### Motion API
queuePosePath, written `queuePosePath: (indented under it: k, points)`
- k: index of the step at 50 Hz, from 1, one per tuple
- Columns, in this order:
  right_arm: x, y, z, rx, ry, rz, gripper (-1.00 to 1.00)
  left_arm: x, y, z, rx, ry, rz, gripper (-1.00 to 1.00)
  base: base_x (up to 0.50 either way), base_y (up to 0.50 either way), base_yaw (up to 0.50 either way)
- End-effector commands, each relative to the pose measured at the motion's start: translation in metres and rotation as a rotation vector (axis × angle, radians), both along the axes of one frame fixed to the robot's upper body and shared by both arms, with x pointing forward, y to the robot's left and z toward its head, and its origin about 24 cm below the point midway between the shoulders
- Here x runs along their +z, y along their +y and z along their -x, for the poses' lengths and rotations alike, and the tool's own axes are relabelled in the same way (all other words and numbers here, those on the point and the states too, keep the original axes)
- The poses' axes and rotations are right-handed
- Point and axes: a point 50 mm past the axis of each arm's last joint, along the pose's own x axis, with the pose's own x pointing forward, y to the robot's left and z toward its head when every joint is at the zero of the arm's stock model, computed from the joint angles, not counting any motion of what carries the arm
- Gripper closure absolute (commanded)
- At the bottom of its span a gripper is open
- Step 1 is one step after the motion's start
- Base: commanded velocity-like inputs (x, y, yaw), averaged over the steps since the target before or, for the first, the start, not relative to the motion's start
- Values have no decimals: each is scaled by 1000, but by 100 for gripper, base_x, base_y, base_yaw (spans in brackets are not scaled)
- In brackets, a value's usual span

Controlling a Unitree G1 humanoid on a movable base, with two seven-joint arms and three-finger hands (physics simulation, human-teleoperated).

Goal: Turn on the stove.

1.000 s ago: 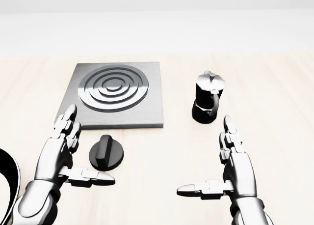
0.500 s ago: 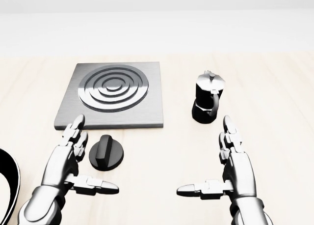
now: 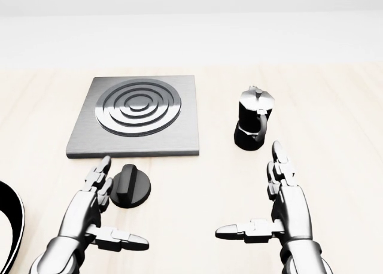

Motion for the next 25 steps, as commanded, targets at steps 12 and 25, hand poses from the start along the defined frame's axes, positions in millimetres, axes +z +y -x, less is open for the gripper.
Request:
queuePosePath:
  k: [12, 25]
  points:
    - [-1, 0, 0, -2, 3, -1, -100, -3, -4, 6, -28, 11, -14, -100, 0, 0, 0]
    - [0, 0, 0, -4, 6, -2, -100, -4, -18, 17, -149, 13, -41, -100, 0, 0, 0]
